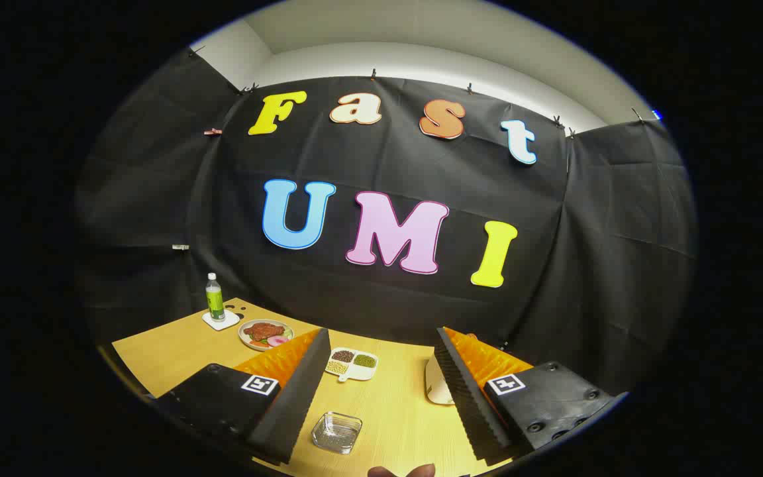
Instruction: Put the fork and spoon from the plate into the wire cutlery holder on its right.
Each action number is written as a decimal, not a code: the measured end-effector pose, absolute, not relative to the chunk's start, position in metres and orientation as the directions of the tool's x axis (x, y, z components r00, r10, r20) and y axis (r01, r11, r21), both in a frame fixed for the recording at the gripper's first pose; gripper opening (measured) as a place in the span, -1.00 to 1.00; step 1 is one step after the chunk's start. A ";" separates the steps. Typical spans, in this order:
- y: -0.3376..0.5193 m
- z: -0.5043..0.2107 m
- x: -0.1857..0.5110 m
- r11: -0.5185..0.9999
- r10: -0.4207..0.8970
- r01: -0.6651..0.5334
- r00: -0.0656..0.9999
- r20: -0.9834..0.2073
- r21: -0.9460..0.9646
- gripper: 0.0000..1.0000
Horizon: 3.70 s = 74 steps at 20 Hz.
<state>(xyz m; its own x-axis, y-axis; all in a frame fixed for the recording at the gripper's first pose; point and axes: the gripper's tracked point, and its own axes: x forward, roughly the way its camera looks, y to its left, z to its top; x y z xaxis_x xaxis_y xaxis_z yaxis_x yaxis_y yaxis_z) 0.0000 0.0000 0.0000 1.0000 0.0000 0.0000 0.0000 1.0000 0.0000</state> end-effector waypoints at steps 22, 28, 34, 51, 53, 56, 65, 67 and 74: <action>0.005 0.002 0.001 1.000 0.000 0.000 1.000 -0.011 -0.008 0.97; 0.057 -0.005 0.005 0.996 0.083 -0.085 0.993 -0.081 -0.010 0.97; 0.156 -0.054 -0.001 0.964 0.265 -0.253 0.905 -0.332 0.081 0.96; 0.304 -0.278 0.001 0.948 0.312 -0.209 0.439 -0.842 0.242 0.31; 0.308 -0.294 0.008 0.954 0.290 -0.196 0.418 -0.861 0.225 0.30; 0.318 -0.312 0.012 0.961 0.267 -0.179 0.379 -0.886 0.213 0.04; 0.313 -0.340 0.013 0.985 0.168 -0.081 0.284 -0.944 0.151 -0.50; 0.319 -0.337 0.012 0.976 0.219 -0.074 0.273 -0.937 0.207 -0.73; 0.309 -0.310 0.014 0.957 0.288 -0.069 0.316 -0.904 0.281 -0.81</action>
